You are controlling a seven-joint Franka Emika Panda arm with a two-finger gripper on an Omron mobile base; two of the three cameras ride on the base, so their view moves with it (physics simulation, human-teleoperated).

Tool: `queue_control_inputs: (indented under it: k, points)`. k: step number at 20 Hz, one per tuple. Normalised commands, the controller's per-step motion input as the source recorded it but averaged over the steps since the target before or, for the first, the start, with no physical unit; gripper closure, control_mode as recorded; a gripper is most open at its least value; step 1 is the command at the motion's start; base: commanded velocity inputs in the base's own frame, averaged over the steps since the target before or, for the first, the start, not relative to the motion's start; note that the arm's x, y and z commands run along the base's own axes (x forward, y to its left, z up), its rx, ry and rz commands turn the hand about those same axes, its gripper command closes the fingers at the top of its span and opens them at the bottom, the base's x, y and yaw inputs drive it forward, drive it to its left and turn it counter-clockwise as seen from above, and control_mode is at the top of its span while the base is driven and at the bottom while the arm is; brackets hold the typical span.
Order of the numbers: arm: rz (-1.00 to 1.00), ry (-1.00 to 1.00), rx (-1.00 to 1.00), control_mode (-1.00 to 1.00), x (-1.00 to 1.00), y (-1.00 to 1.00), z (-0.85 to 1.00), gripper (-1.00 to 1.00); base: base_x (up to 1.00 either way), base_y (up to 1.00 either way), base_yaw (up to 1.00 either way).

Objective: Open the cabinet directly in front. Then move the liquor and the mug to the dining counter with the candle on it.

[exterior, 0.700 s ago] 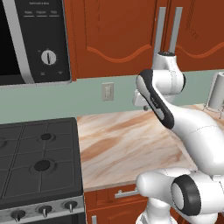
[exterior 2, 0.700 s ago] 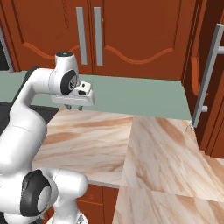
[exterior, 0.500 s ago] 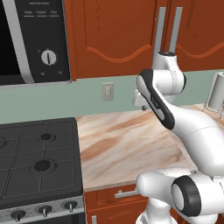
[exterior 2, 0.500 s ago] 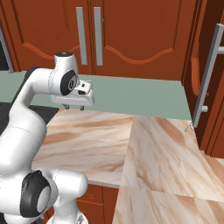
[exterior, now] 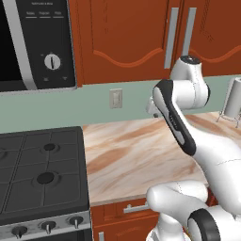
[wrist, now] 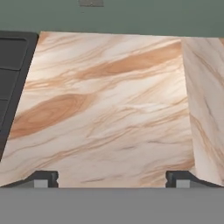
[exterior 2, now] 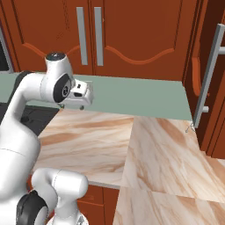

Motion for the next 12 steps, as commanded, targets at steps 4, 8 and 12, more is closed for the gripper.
queue_control_inputs:
  k: [4,8,12]
  points:
    - [0.00,-0.27,0.01,-1.00,-0.28,0.00,0.37,-1.00,0.00,0.00,0.00]
    - [0.00,-0.25,0.01,-1.00,-0.27,0.00,0.46,-1.00,0.00,0.00,0.00]
    - [0.00,-0.19,0.00,-1.00,-0.22,0.00,0.50,-1.00,0.00,0.00,0.00]
